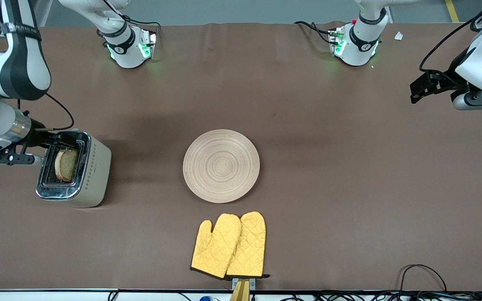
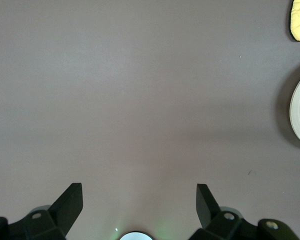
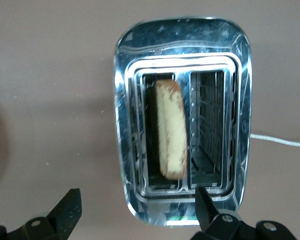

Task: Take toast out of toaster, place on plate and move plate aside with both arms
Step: 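Reach the right gripper down into the toaster slot and grasp the toast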

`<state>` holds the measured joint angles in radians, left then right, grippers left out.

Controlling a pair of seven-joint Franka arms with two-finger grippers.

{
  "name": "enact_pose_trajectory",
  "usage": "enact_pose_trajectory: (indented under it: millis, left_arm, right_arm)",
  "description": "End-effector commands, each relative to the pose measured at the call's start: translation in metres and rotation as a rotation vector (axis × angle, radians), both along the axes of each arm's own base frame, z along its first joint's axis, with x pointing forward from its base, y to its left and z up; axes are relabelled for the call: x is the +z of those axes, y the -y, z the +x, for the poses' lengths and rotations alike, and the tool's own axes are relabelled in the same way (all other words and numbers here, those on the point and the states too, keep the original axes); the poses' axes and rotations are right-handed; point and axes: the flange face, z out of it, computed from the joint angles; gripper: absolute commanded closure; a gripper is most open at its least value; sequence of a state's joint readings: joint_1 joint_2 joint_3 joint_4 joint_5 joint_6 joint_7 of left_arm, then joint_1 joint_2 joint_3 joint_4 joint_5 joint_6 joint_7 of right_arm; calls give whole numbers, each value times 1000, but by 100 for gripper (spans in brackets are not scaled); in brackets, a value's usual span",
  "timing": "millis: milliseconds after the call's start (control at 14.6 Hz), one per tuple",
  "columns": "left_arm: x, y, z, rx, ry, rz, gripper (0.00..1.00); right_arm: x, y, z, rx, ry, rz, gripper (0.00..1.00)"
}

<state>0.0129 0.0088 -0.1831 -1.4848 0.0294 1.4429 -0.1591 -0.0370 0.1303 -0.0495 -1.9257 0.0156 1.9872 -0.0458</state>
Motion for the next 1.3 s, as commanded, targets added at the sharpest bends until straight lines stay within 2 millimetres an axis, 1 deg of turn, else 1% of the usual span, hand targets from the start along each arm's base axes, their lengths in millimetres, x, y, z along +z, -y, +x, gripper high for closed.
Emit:
enact_pose_trajectory:
  millis: [0,137,205,342,411,479,548,685,959,1027,1164,1233]
  left_arm:
    - [4,2,4,-17,9,6,0]
    - [3,3,3,-11,6,8,0]
    - [4,2,4,-10,10,11,0]
    - [4,1,4,-12,9,7,0]
    - [3,2,4,-15,7,6,0]
    - [3,1,4,-14,7,5,0]
    - [3,0,4,-14,7,6,0]
    - [3,0,4,-14,7,5,0]
    - [3,1,3,-14,4,4,0]
    - [3,1,3,-14,4,4,0]
    - [2,1,3,-14,2,4,0]
    - [3,1,3,-14,4,4,0]
  right_arm:
    - [-14,5,9,27,25,-30,0]
    - [-21,6,12,44,26,-34,0]
    - [-21,6,12,48,26,-33,2]
    - [-22,6,12,49,26,-33,13]
    - [-27,7,13,47,20,-33,18]
    - [-31,14,15,40,24,-33,23]
    - [-32,22,15,49,33,-34,30]
    - [-40,35,17,50,31,-29,46]
    - [-40,32,17,52,33,-28,90]
    - [-40,31,18,54,33,-28,96]
    - [-40,28,18,51,27,-26,99]
    - [-40,30,17,44,23,-23,99]
